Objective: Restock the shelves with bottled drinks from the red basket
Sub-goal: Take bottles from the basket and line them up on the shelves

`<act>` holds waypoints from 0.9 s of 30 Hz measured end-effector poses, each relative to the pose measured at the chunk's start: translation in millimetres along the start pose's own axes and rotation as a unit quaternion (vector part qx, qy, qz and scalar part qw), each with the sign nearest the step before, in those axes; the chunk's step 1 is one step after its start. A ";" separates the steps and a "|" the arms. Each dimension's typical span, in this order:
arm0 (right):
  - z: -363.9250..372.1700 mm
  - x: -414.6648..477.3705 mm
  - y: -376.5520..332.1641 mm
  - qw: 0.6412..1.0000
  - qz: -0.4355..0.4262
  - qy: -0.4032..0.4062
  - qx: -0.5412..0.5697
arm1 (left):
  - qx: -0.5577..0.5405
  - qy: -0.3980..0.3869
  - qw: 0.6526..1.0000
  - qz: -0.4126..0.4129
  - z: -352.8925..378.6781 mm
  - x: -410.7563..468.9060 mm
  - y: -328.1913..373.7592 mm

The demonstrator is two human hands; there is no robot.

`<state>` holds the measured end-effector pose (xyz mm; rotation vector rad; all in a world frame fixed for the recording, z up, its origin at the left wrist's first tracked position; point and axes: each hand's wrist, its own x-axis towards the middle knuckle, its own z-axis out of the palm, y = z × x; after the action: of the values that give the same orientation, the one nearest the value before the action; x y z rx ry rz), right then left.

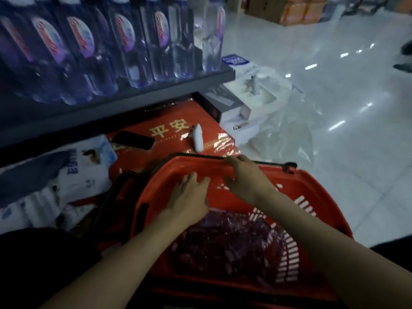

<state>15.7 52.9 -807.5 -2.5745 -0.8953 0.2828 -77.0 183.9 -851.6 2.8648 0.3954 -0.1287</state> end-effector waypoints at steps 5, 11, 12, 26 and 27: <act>52.0 -14.9 72.0 0.986 0.097 -0.131 0.020 | -0.019 -0.217 0.976 -0.019 61.7 14.2 -12.1; 116.8 -24.8 132.4 0.936 0.148 -0.312 -0.065 | -0.164 -0.390 0.894 -0.147 121.4 23.6 -39.7; 122.7 -26.1 138.1 0.936 0.133 -0.314 -0.088 | -0.233 -0.393 0.869 -0.192 128.5 25.2 -40.4; 185.8 -55.2 168.6 0.953 0.005 -0.169 -0.250 | -0.624 -0.234 0.565 -0.487 201.5 90.3 -24.9; 187.0 -55.2 169.3 0.956 0.010 -0.153 -0.252 | -0.626 -0.219 0.567 -0.489 207.0 90.9 -24.8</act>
<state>7.3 -46.6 -1045.7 -3.0644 -1.1766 0.5295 -7.8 177.8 -1068.0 0.9025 1.2452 -0.4805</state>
